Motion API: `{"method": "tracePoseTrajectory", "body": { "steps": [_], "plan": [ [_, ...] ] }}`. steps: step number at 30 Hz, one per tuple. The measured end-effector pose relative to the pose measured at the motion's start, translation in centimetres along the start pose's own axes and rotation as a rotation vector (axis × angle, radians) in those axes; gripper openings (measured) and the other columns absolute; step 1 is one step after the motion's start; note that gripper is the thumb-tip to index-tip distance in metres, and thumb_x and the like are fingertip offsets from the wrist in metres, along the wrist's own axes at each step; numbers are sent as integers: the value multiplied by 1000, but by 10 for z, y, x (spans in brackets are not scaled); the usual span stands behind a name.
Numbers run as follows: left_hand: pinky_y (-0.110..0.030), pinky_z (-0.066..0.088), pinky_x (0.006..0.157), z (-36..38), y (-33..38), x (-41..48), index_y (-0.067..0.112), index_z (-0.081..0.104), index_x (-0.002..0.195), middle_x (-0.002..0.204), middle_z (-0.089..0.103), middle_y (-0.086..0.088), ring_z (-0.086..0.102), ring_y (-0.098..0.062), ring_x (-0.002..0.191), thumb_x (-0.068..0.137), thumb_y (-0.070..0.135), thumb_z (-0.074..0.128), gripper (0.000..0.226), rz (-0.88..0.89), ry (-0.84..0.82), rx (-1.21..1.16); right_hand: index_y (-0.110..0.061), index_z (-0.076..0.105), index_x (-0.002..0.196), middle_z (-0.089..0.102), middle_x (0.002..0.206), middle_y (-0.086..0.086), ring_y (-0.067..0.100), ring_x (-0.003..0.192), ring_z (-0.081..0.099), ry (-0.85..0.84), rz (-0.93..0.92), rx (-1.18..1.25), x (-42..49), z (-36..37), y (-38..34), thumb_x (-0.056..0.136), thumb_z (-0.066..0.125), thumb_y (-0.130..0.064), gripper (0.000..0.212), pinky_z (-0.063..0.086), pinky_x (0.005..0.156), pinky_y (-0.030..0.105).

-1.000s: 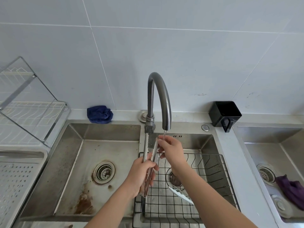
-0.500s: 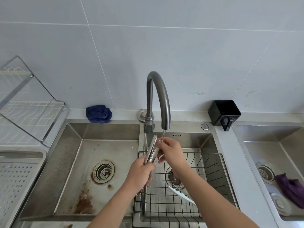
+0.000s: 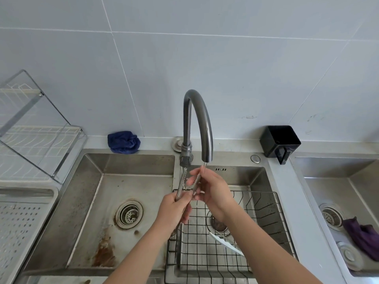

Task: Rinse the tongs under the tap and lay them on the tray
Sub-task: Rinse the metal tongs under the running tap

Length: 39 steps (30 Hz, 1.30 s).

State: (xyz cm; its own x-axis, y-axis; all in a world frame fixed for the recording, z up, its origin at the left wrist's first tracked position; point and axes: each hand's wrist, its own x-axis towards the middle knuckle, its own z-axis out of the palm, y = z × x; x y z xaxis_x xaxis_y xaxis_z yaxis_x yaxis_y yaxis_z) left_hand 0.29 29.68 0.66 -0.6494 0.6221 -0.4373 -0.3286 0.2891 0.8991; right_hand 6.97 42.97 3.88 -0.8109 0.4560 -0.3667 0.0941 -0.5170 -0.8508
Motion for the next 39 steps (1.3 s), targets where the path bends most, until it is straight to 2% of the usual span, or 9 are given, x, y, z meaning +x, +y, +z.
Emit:
{"method": "tracePoseTrajectory", "body": {
  "steps": [3,8,12,14,19,23,29,33,39],
  "plan": [
    [-29,45,43,-3,-1,-1,-4,64,88,62,62,-19,54,-24,43,97,26,66,31,-117,-65,-163,-14,66,88,59,75,6,13,53,41,-119,48,142,-2,-2,0,104,50,-37,33,36,46,26],
    [-29,48,45,2,-1,3,3,65,88,60,62,-19,57,-25,45,97,17,61,17,-203,-94,-243,-19,64,73,56,66,0,9,48,35,-73,135,248,-2,2,5,99,57,-50,41,28,41,21],
    [-27,45,42,-2,-10,4,4,62,88,59,63,-19,55,-25,43,99,17,58,17,-245,-78,-263,-11,70,89,65,75,8,13,53,42,-132,80,174,-4,-2,5,99,60,-34,28,40,46,25],
    [-26,44,40,-2,-12,4,4,60,91,60,63,-19,55,-25,42,98,20,61,18,-235,-81,-289,-8,69,93,66,78,10,14,54,44,-167,16,114,-7,-3,1,94,68,-25,17,43,49,26],
    [-26,41,39,8,-9,6,5,61,88,62,56,-13,55,-26,40,72,34,81,39,-153,-27,-260,-13,68,76,61,63,10,18,49,39,-4,-19,-57,-1,5,-7,107,45,-45,50,36,44,27],
    [-27,40,39,7,-1,12,4,59,89,68,53,-16,52,-25,39,73,30,82,37,-128,2,-326,-12,71,90,67,73,5,13,59,53,-89,-116,-20,-3,4,-7,104,55,-31,28,40,53,25],
    [-27,38,43,11,1,14,0,69,94,72,66,-17,57,-26,47,83,46,77,48,-42,-58,-266,-17,72,79,64,69,5,18,62,51,24,-85,-13,1,3,-15,109,43,-29,43,39,55,28],
    [-32,35,56,15,7,17,10,72,77,69,66,-13,54,-22,54,84,51,73,43,40,-58,-218,0,67,90,70,74,4,30,61,57,8,-204,-316,-5,6,-17,109,44,-34,46,48,52,30],
    [-38,37,64,26,11,24,-14,65,88,69,57,-19,43,-27,66,87,48,69,62,147,36,-185,-15,73,83,75,76,-1,28,63,71,160,-321,-611,1,1,-37,101,55,-17,26,61,61,48]
  ]
}}
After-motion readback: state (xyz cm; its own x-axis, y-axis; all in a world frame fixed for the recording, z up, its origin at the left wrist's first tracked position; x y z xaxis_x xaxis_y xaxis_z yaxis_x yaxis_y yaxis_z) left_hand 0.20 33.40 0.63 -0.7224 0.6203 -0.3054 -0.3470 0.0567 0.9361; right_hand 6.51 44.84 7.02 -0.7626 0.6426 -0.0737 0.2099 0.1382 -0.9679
